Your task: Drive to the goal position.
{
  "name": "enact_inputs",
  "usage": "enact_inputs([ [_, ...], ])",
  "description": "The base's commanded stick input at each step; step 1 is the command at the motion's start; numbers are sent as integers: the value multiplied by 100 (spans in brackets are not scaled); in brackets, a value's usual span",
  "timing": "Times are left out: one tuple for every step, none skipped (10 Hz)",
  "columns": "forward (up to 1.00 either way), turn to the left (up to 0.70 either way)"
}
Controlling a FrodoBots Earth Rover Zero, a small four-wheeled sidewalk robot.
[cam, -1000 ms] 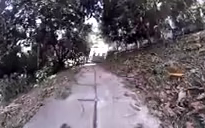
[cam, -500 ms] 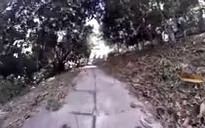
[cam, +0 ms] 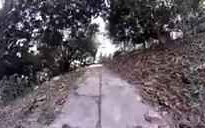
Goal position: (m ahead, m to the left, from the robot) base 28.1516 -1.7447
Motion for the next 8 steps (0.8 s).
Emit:
enact_inputs([
  [70,0],
  [70,0],
  [70,0],
  [70,0],
  [70,0],
  [70,0],
  [70,0],
  [70,0],
])
